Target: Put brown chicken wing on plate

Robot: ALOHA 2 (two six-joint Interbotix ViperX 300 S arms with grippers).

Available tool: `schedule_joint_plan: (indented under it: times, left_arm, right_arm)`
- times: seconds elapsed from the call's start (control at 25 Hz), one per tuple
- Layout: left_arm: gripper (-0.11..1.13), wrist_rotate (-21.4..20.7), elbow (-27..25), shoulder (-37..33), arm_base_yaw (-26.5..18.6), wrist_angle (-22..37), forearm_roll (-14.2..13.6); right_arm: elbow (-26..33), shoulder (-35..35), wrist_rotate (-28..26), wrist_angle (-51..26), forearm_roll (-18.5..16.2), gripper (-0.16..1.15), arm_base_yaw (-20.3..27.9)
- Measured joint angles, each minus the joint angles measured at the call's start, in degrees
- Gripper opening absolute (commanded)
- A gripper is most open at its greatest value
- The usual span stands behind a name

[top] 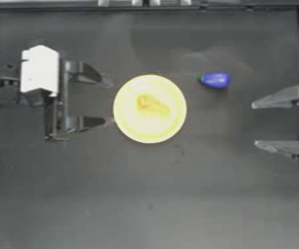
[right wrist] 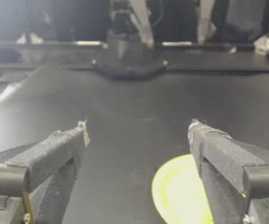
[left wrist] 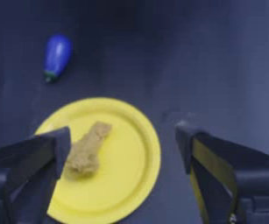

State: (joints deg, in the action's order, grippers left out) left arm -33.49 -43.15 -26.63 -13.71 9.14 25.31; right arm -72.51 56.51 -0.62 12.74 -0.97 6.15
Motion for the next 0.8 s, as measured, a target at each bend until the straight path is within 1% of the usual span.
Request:
schedule_joint_plan:
  times: [0.08,0.24,0.44,0.56,0.8]
  left_arm:
    - [1.01,0.09,-2.64,-2.46,1.23,-2.81,1.05]
    - [1.01,0.44,-6.77,-6.24,3.52,-7.12,2.02]
    - [1.01,0.44,-9.76,-9.49,4.75,-8.88,4.31]
    - [1.01,0.35,-11.60,-10.46,4.83,-9.40,4.66]
    - [1.01,0.35,-14.59,-12.74,5.63,-12.30,4.66]
  right_arm:
    - [0.00,0.00,-0.09,-0.09,0.00,0.99,0.00]
    - [0.00,0.00,-0.09,-0.09,0.00,0.99,0.00]
    - [-0.09,0.00,-0.09,-0.09,0.00,0.99,0.00]
    - [-0.09,0.00,-0.09,-0.09,0.00,0.99,0.00]
    - [0.00,0.00,0.00,-0.09,0.00,0.99,0.00]
